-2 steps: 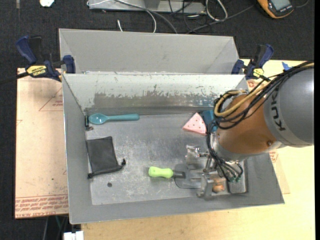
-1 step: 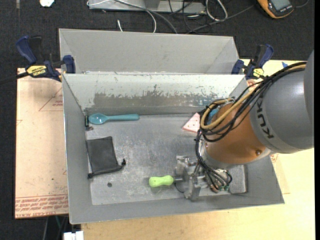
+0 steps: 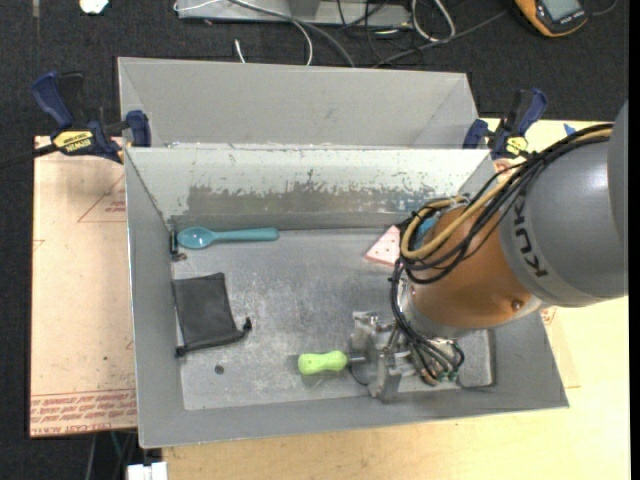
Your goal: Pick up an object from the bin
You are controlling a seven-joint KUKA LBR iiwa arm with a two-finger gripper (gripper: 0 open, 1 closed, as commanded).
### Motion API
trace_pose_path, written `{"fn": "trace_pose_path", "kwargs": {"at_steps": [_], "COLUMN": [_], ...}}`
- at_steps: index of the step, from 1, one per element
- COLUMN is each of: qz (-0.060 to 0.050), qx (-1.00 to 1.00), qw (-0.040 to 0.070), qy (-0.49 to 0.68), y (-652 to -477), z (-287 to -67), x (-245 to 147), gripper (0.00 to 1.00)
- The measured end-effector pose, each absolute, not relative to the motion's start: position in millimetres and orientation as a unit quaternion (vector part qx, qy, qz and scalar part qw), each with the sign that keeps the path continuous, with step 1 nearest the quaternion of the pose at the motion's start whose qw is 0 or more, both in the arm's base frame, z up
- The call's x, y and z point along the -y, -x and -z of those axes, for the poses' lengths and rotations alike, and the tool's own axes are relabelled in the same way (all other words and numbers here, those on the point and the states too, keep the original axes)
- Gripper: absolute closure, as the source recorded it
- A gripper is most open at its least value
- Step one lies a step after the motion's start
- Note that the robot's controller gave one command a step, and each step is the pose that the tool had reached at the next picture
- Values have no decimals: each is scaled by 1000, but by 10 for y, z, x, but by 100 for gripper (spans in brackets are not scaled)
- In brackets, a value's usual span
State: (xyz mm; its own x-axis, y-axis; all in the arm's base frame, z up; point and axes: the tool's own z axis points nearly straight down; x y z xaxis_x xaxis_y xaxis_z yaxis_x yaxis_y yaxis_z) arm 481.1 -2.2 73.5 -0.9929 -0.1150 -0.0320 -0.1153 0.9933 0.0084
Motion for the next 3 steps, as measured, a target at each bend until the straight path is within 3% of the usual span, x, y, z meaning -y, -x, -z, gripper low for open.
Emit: {"fn": "trace_pose_path", "kwargs": {"at_steps": [1, 2, 3], "qz": [-5, -4, -5], "qx": [-998, -996, -998], "qw": [12, 17, 17], "qy": [68, 92, 57], "y": [-4813, -4911, -5046], "z": [-1367, -1230, -838], "x": [-17, -77, -661], "gripper": [100, 100, 100]}}
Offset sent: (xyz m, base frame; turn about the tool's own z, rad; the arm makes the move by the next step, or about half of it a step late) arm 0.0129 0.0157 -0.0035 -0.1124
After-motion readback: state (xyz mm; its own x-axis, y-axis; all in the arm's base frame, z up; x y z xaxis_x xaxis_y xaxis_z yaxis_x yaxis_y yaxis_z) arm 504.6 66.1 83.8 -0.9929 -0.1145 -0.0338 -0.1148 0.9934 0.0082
